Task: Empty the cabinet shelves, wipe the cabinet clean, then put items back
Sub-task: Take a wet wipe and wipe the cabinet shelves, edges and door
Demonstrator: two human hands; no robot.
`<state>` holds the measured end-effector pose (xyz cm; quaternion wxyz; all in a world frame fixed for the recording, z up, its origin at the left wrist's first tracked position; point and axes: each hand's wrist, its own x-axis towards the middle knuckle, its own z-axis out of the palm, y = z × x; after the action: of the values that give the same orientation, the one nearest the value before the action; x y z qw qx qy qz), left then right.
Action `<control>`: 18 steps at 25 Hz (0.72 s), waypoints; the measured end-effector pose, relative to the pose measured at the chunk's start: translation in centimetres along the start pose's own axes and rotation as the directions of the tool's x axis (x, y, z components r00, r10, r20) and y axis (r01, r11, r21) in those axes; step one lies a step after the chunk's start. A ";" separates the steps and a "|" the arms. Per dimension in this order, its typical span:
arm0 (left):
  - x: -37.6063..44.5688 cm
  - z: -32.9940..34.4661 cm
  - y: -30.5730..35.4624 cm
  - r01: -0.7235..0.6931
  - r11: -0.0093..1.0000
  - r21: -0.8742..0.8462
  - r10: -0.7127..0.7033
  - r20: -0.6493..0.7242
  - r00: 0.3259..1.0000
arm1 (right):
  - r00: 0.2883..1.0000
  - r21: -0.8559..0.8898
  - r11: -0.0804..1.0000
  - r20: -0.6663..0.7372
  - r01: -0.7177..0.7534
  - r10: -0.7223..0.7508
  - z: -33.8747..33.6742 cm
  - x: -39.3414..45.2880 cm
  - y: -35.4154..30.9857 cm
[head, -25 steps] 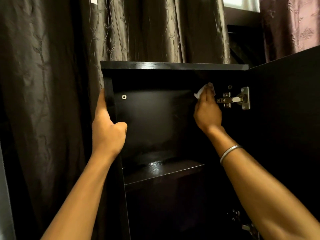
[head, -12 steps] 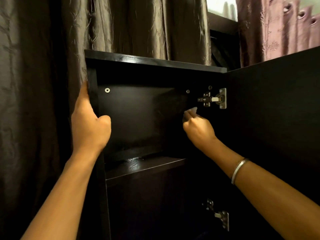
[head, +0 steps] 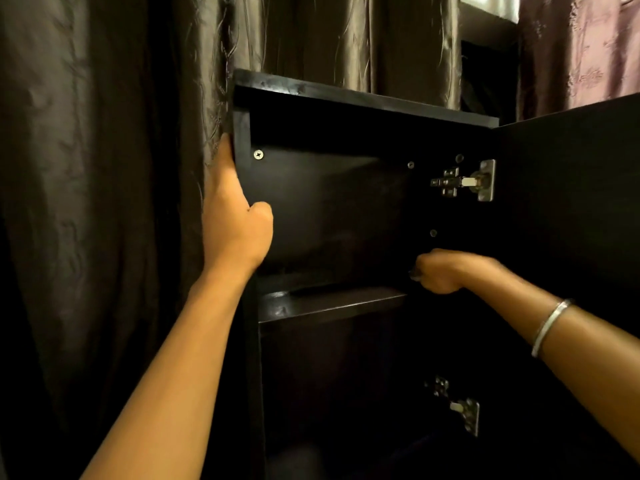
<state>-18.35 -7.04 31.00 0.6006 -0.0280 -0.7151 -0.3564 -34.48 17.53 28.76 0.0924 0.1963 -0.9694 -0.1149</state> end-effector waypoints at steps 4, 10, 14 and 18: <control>-1.1 0.0 -0.2 0.030 0.999 -0.030 -0.029 0.045 0.999 | 0.980 0.258 0.949 -0.124 0.182 -0.154 0.6 -3.9 -4.2; -2.5 0.0 -0.4 0.040 0.999 0.015 -0.040 0.026 0.999 | 0.700 0.318 0.700 -0.618 0.639 -0.357 2.3 -9.9 -17.4; -3.4 0.0 -0.7 0.045 0.999 0.021 -0.046 0.034 0.998 | 0.578 0.165 0.743 -0.742 0.649 -0.340 6.4 -9.5 -14.7; -3.8 0.1 -1.5 0.037 0.999 0.019 -0.037 0.046 0.998 | 0.634 0.341 0.821 -0.773 0.459 -0.033 9.2 -6.1 -6.2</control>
<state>-18.09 -6.66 26.91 0.5774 -0.0176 -0.7325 -0.3602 -28.73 16.11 17.56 0.4031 0.3784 -0.8031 0.2223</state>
